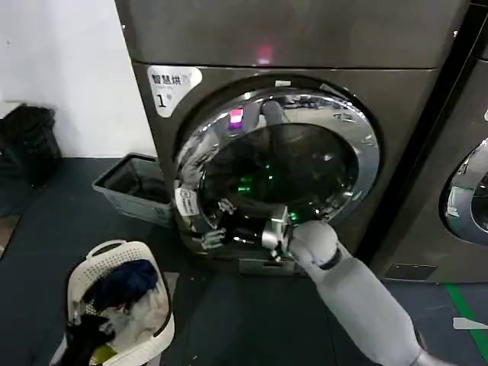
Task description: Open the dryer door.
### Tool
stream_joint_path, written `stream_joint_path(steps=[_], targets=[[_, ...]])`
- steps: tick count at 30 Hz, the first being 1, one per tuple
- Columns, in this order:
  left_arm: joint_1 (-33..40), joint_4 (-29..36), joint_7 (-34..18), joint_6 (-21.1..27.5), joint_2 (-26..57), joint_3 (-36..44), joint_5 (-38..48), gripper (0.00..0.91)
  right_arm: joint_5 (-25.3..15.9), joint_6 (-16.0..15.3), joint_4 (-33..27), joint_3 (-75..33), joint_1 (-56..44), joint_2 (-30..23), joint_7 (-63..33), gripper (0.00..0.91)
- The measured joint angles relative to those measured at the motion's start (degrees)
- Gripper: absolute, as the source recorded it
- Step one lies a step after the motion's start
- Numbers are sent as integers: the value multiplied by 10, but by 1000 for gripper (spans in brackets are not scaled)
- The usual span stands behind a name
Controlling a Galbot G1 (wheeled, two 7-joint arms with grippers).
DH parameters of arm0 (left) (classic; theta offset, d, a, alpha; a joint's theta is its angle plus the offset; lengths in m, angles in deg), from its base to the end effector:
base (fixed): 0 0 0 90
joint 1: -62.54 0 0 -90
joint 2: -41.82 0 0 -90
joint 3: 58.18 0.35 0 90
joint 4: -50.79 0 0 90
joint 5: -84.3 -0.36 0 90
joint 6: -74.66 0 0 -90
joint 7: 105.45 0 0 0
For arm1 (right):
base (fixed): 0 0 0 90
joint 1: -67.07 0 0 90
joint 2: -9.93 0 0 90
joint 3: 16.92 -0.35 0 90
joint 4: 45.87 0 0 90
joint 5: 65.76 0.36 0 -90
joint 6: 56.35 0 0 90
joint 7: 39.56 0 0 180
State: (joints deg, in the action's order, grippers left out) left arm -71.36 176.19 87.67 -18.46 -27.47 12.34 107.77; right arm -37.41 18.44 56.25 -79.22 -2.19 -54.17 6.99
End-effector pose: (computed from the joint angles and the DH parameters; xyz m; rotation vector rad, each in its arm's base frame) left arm 0.1316 0.1416 -0.2622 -0.2867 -3.0959 -0.1232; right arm 0.4042 0.0273 -0.1873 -1.9325 2.4409 -0.1395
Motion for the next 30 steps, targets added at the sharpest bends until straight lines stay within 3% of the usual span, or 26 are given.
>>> stream_joint_path(steps=[6,14,21,30], targets=[[40,-7,-28,26,34,-4,39,907,13,-9,22,-25,-25,17,57,907],[106,-36,-80,25,90,9,99,907,11,-9,45,-59,-62,34,124,907],[169,-77,-95,-15,158,54,166,907,-1,23,41,-91,-94,47,200,907],[274,-127,-99,-23,251,148,227,907,-17,70,34,-134,-133,62,303,907]])
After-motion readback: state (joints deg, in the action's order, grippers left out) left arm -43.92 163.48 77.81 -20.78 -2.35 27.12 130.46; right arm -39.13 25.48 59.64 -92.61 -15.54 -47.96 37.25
